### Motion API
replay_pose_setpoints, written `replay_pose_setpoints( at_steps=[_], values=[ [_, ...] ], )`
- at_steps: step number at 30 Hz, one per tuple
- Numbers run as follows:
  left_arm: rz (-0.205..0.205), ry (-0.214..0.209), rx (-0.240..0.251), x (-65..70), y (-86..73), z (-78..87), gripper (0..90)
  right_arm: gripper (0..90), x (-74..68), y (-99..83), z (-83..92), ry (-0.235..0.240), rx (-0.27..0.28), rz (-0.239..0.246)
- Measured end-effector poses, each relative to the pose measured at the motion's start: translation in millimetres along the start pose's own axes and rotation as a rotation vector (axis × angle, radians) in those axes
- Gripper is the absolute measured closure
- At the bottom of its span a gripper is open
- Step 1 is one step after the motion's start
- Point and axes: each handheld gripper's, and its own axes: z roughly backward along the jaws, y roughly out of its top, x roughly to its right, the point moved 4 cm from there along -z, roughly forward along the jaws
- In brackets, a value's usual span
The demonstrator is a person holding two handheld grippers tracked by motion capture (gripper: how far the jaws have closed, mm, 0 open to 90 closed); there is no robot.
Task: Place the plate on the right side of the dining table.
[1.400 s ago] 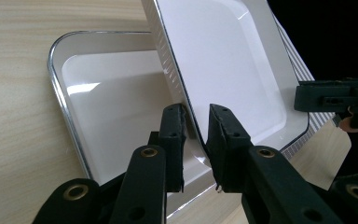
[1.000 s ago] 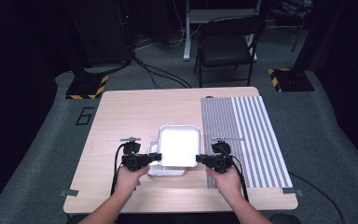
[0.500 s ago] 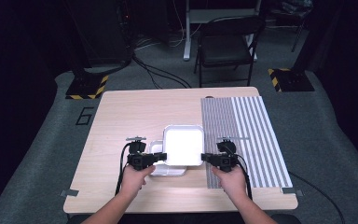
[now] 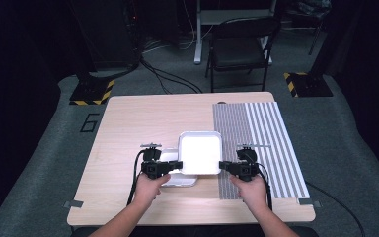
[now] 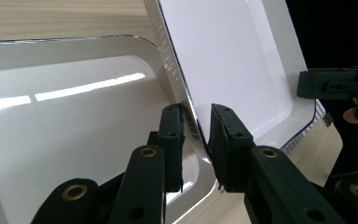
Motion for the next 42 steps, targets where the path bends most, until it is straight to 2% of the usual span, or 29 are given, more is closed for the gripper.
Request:
replay_pose_setpoints(
  at_steps=[1, 2, 3, 9, 10, 11, 13, 14, 15, 18, 19, 20, 24, 29, 31, 33, 42],
  values=[
    [0.0, -0.002, 0.002, 1.0, 0.5, -0.9, 74.0, 79.1, 1.5, 0.2, 0.4, -0.002, 0.004, 0.002],
    [0.019, -0.004, 0.008, 3.1, 0.8, -1.9, 74.0, 79.1, 2.3, 0.1, 1.7, 0.0, 0.001, -0.004],
    [-0.003, -0.006, -0.001, 2.5, 1.3, -2.2, 74.0, 79.1, 3.0, 0.2, 1.8, -0.001, 0.005, -0.004],
    [-0.007, -0.013, -0.003, 6.7, 3.8, -5.9, 74.1, 78.9, 8.3, -0.5, 4.5, -0.006, 0.006, -0.009],
    [0.008, -0.015, 0.002, 8.4, 4.2, -7.0, 74.2, 78.9, 8.7, -0.6, 5.4, -0.006, 0.003, -0.011],
    [-0.008, -0.014, -0.003, 7.8, 4.5, -7.4, 74.2, 78.9, 9.6, -0.5, 5.8, -0.01, 0.008, -0.006],
    [-0.013, -0.015, -0.007, 9.6, 5.1, -10.0, 74.2, 79.0, 11.3, -0.1, 7.5, -0.013, 0.012, -0.005],
    [0.001, -0.015, -0.003, 11.2, 5.2, -11.1, 74.2, 79.1, 11.9, -0.1, 8.5, -0.014, 0.009, -0.008],
    [-0.014, -0.017, -0.01, 11.0, 5.3, -11.8, 74.2, 79.2, 12.8, 0.2, 8.9, -0.016, 0.013, -0.007],
    [-0.009, -0.016, -0.015, 13.0, 5.1, -15.6, 74.1, 79.2, 15.6, 0.6, 11.4, -0.022, 0.017, -0.009],
    [-0.019, -0.018, -0.021, 12.9, 4.9, -17.0, 74.1, 79.3, 16.4, 0.7, 12.0, -0.022, 0.018, -0.007],
    [-0.003, -0.019, -0.017, 14.4, 4.7, -19.0, 74.1, 79.3, 17.2, 0.7, 12.5, -0.027, 0.021, -0.011],
    [-0.017, -0.02, -0.03, 16.2, 3.5, -24.4, 73.9, 80.3, 23.0, 0.6, 13.6, -0.044, 0.017, -0.015],
    [-0.004, -0.025, -0.032, 19.8, 2.6, -30.0, 73.8, 81.2, 29.2, -0.3, 14.2, -0.06, 0.017, -0.023],
    [-0.016, -0.029, -0.035, 19.6, 2.7, -31.1, 73.8, 81.5, 31.1, -0.3, 14.5, -0.063, 0.016, -0.027],
    [0.0, -0.031, -0.03, 21.5, 3.0, -32.6, 73.9, 81.6, 32.5, -0.3, 15.2, -0.068, 0.019, -0.028],
    [-0.018, -0.035, -0.036, 24.4, 5.5, -36.4, 74.1, 81.6, 34.7, 0.9, 21.4, -0.07, 0.031, -0.027]
  ],
)
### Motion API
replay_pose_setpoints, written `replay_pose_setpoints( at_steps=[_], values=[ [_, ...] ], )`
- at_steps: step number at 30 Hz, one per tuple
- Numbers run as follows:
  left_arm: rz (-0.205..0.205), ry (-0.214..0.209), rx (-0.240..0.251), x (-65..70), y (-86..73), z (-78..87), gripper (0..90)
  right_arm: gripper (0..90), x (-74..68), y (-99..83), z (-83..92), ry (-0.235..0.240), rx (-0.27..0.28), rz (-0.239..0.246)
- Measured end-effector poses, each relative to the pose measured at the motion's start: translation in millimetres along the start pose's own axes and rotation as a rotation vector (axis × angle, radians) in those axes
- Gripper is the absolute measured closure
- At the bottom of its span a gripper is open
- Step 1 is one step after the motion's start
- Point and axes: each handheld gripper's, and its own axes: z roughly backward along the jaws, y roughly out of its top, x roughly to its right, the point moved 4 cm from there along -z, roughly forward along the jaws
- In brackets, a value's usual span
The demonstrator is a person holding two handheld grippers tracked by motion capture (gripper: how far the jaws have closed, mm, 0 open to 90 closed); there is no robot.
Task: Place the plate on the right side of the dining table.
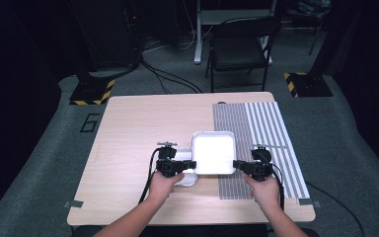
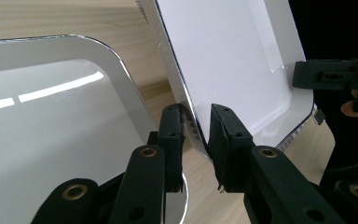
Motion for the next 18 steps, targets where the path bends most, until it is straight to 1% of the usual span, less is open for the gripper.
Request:
replay_pose_setpoints(
  at_steps=[2, 5, 6, 7, 8, 9, 10, 11, 14, 15, 18],
  values=[
    [-0.004, -0.003, -0.002, 1.0, 1.1, -0.3, 74.2, 81.6, 0.0, 0.3, 1.5, -0.001, -0.001, -0.008],
    [-0.001, -0.004, 0.0, 3.5, 2.5, -2.1, 74.3, 81.6, 1.5, 1.1, 4.0, -0.003, 0.008, -0.004],
    [-0.006, -0.004, -0.002, 3.7, 3.0, -2.5, 74.3, 81.6, 1.6, 1.2, 5.0, -0.001, 0.009, -0.007],
    [0.0, -0.005, -0.003, 5.0, 3.6, -3.1, 74.3, 81.5, 2.2, 1.3, 5.8, -0.003, 0.011, -0.007],
    [-0.003, -0.005, -0.003, 5.2, 4.1, -3.5, 74.4, 81.5, 2.2, 1.5, 6.9, 0.0, 0.012, -0.01],
    [-0.018, -0.008, -0.014, 4.9, 4.4, -3.4, 74.4, 81.4, 2.5, 1.5, 7.5, -0.001, 0.013, -0.009],
    [-0.012, -0.007, -0.012, 6.2, 5.1, -4.3, 74.5, 81.4, 2.9, 1.7, 8.2, -0.003, 0.014, -0.01],
    [-0.02, -0.009, -0.015, 6.1, 5.7, -4.5, 74.5, 81.4, 3.7, 1.7, 9.1, -0.003, 0.012, -0.011],
    [-0.022, -0.008, -0.015, 8.1, 7.4, -7.0, 74.5, 81.5, 5.8, 2.0, 10.5, -0.004, 0.016, -0.013],
    [-0.016, -0.011, -0.011, 9.1, 8.0, -8.2, 74.5, 81.4, 6.2, 1.8, 11.3, -0.007, 0.016, -0.02],
    [-0.025, -0.015, -0.022, 9.9, 9.2, -10.9, 74.6, 81.3, 9.1, 1.7, 13.0, -0.009, 0.017, -0.019]
  ],
)
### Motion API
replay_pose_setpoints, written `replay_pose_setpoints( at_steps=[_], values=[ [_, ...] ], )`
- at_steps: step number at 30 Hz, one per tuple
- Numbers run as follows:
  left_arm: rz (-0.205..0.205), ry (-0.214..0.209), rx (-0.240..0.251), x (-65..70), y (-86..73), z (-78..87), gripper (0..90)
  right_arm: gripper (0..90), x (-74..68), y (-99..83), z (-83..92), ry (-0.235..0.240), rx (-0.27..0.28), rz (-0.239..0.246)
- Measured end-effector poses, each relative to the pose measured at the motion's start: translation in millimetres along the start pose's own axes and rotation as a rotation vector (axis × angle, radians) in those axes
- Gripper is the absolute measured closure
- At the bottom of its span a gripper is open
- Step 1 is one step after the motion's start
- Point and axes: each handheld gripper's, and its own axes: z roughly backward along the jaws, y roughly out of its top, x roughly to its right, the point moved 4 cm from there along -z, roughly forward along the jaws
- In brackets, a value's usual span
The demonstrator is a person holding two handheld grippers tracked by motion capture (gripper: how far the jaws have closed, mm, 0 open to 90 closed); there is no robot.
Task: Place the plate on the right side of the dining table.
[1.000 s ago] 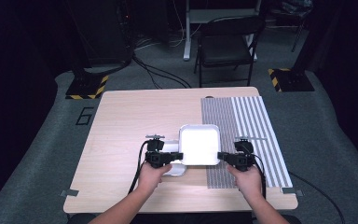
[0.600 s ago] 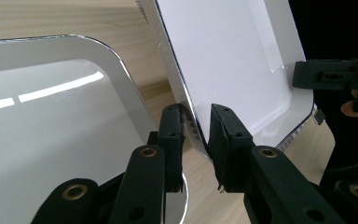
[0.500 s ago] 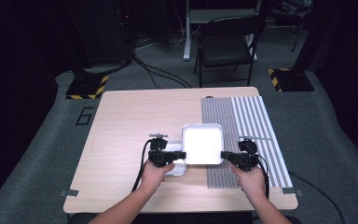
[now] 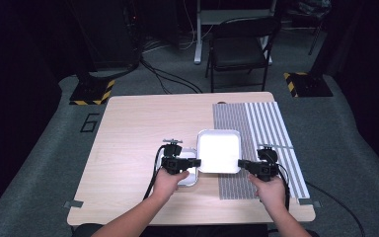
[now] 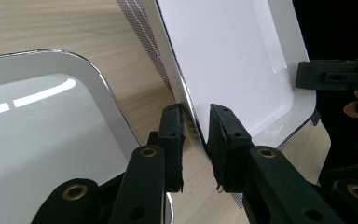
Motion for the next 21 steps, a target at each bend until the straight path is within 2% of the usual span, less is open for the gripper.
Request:
replay_pose_setpoints(
  at_steps=[2, 3, 21],
  values=[
    [0.007, -0.001, -0.001, 2.0, 0.9, -2.5, 74.5, 81.3, 2.2, 0.1, 1.4, -0.003, 0.005, -0.006],
    [-0.004, -0.001, -0.006, 1.6, 1.1, -2.8, 74.5, 81.3, 2.8, 0.2, 1.8, -0.004, 0.007, -0.007],
    [-0.039, -0.041, -0.032, 17.7, 5.1, -22.2, 74.6, 81.5, 20.9, -11.4, 17.3, -0.039, 0.032, -0.049]
  ],
)
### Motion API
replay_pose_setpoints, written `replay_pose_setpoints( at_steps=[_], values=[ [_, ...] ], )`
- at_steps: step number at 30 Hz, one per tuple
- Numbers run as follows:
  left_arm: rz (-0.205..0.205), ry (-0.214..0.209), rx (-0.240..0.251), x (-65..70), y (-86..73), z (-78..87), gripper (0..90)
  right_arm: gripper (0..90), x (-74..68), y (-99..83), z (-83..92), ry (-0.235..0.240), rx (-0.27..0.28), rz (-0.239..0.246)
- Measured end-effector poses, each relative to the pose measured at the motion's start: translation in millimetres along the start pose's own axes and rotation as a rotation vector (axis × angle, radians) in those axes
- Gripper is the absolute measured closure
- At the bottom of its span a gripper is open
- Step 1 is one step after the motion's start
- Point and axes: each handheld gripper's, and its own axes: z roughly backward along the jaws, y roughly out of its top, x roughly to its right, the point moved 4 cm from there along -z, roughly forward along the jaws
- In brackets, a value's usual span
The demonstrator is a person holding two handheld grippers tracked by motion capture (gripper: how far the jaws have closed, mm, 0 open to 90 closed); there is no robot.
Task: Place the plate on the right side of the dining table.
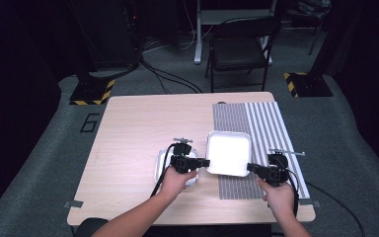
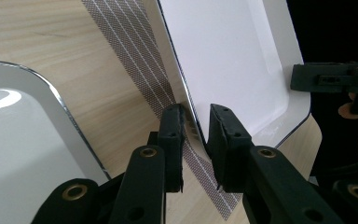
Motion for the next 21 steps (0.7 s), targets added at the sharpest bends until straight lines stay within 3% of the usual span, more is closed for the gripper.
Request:
replay_pose_setpoints(
  at_steps=[21],
  values=[
    [0.004, -0.026, -0.037, 11.4, 1.7, -27.2, 74.7, 81.6, 24.3, -6.3, 12.8, -0.02, 0.02, -0.039]
  ],
)
